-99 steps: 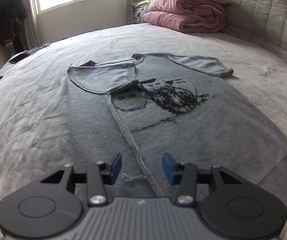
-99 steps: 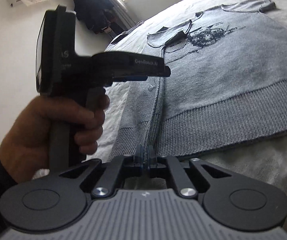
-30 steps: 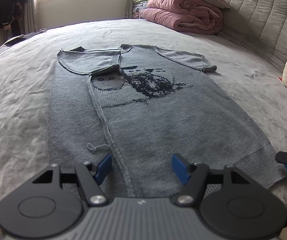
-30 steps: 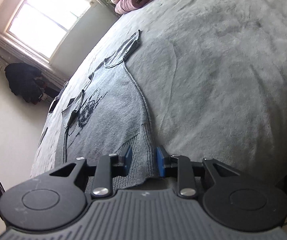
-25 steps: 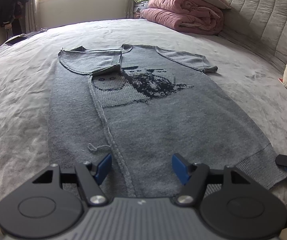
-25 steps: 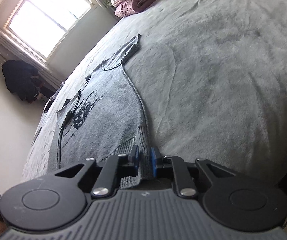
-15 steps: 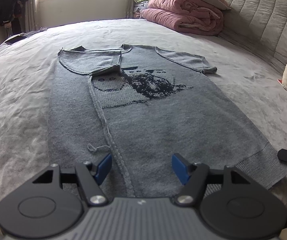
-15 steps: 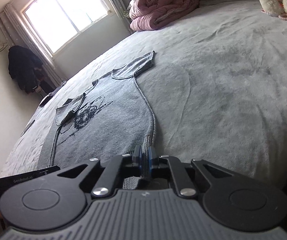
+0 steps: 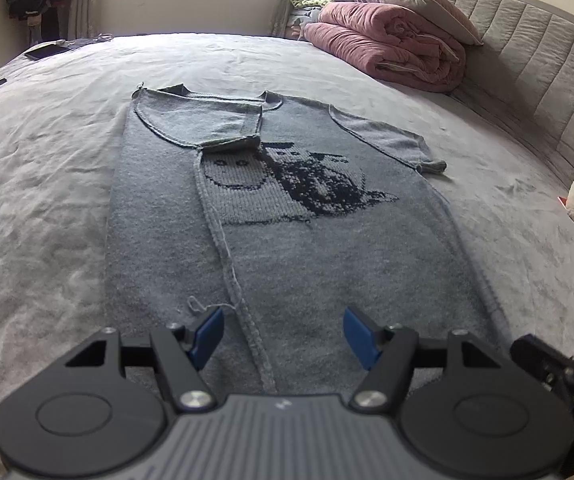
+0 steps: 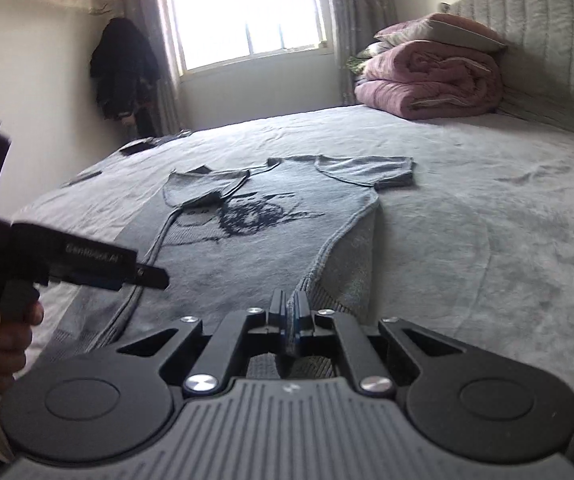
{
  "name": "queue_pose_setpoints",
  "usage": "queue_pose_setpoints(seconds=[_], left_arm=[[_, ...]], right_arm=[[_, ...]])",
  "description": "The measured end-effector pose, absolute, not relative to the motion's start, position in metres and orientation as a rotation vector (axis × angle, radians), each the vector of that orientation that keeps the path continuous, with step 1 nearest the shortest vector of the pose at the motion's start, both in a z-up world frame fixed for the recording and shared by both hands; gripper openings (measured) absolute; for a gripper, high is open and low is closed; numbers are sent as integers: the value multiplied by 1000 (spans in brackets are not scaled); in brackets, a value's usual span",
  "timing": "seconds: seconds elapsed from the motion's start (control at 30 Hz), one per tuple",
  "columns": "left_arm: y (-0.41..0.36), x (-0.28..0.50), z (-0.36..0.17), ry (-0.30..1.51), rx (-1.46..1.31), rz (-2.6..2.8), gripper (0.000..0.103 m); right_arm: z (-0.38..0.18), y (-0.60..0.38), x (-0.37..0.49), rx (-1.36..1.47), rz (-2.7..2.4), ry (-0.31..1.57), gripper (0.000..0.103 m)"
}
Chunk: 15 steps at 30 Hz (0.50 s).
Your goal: Fold clothes
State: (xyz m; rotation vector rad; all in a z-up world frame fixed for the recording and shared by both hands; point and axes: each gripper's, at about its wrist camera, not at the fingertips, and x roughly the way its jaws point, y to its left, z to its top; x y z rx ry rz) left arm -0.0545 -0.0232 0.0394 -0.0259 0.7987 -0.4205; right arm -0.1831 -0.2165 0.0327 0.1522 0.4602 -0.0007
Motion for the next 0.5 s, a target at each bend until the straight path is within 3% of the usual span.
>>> queue_pose_setpoints(seconds=[0.33, 0.5], left_arm=[[-39, -62, 42, 807, -103, -605, 67], [-58, -64, 43, 829, -94, -659, 64]], right_arm=[[23, -199, -179, 96, 65, 495, 1], [28, -232, -182, 237, 63, 537, 10]])
